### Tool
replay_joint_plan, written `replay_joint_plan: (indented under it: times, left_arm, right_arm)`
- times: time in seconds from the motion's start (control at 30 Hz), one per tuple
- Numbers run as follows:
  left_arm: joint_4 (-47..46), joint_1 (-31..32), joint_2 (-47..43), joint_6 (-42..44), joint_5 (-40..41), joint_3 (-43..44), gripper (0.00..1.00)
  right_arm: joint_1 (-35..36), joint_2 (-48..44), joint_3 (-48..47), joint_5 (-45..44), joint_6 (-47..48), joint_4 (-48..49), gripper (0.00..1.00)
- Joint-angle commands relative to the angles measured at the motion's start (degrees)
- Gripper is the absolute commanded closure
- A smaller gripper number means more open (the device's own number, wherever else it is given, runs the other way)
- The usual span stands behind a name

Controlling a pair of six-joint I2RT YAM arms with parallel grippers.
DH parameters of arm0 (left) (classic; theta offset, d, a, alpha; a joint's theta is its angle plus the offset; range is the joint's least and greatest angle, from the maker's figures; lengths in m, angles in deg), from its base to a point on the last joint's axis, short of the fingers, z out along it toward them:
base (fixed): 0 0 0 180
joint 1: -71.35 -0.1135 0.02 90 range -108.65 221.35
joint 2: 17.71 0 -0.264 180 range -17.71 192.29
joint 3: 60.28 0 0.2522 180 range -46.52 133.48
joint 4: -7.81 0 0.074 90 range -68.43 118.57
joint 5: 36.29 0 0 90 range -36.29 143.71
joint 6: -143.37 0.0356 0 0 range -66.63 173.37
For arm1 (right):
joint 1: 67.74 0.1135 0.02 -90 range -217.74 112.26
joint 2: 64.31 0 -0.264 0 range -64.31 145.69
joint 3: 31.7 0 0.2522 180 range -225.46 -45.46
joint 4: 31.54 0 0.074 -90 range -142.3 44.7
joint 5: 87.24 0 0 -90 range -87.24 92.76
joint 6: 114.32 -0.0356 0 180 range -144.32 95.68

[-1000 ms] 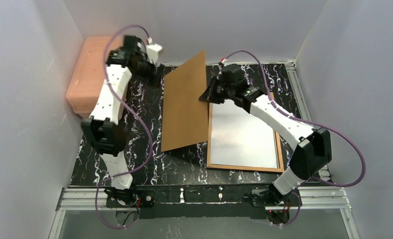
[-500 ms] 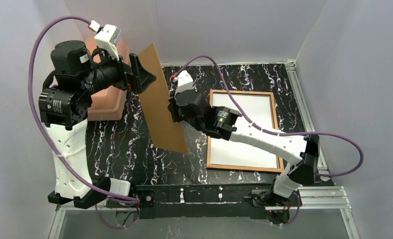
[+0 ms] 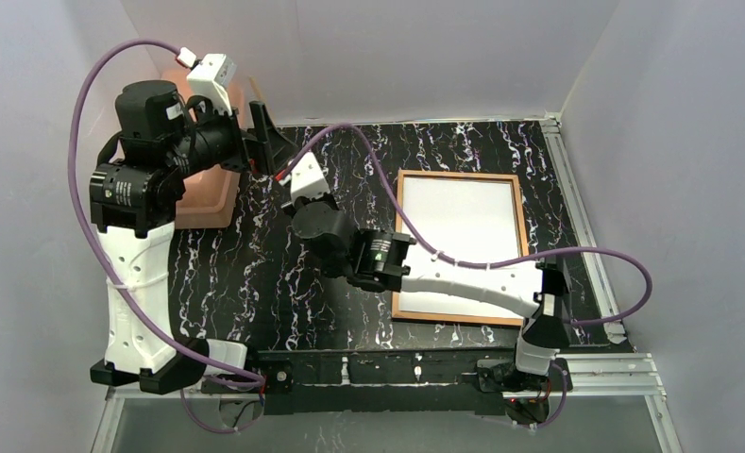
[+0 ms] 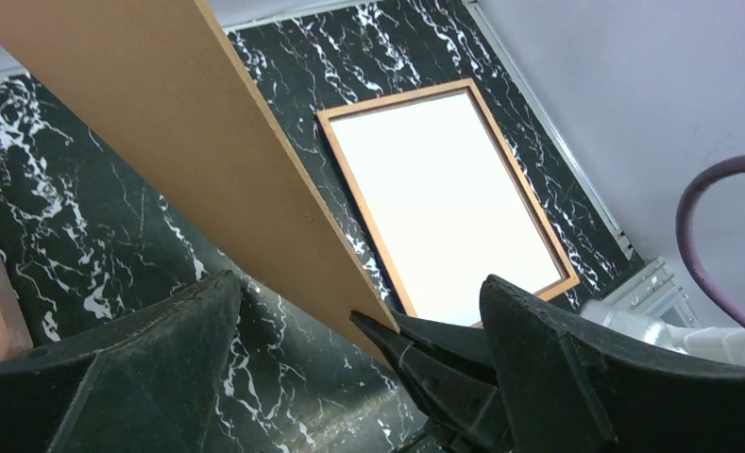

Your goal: Put the photo into the frame

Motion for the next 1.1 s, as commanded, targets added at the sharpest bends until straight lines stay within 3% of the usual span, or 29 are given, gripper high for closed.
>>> replay_joint_plan:
  times: [0.0,0.2,0.4,0.53,0.63,0.7,0.77,0.8,0.9,1.07]
  left_arm:
    - [-2.3,0.0,-2.5,-1.9,-0.1,-4.3,0.07]
    - [-4.8,0.0,-4.2,-3.7,2.5,-8.4,0.3]
    - [-5.0,0.0,-4.5,-4.8,1.6,-10.9,0.53]
    - [-5.3,0.0,-5.7,-4.6,1.6,-13.1,0.7]
    - [-5.6,0.0,-6.2,-3.2,3.1,-13.3,0.96]
    - [-6.1,0.0,-6.7,-1.5,4.7,-13.5,1.0]
    - [-7.4,0.0,-7.6,-0.2,5.8,-14.1,1.0]
    - [-8.3,0.0,-8.0,0.2,5.8,-14.6,1.0]
    - [-10.8,0.0,-9.2,0.8,4.9,-15.6,1.0]
    - [-16.3,0.0,-11.0,2.2,1.8,-17.4,1.0]
  right_arm:
    - [3.0,1.2,-5.2,-9.5,7.4,13.8,0.99]
    - [7.2,5.3,-6.5,-16.8,20.6,27.7,0.99]
    - [10.0,13.4,-13.8,-22.4,37.9,40.8,0.99]
    - [10.5,18.5,-20.1,-23.8,43.5,42.7,0.99]
    - [11.1,19.9,-21.5,-23.3,44.2,42.3,0.99]
    - [11.8,20.2,-21.5,-22.4,44.1,41.5,0.97]
    - [12.2,20.2,-21.5,-21.2,42.8,38.7,0.79]
    - [12.2,20.1,-21.5,-20.9,42.1,37.2,0.64]
    - [12.2,18.7,-20.4,-20.2,38.4,32.2,0.41]
    - [12.2,11.5,-13.0,-11.8,26.5,19.2,0.18]
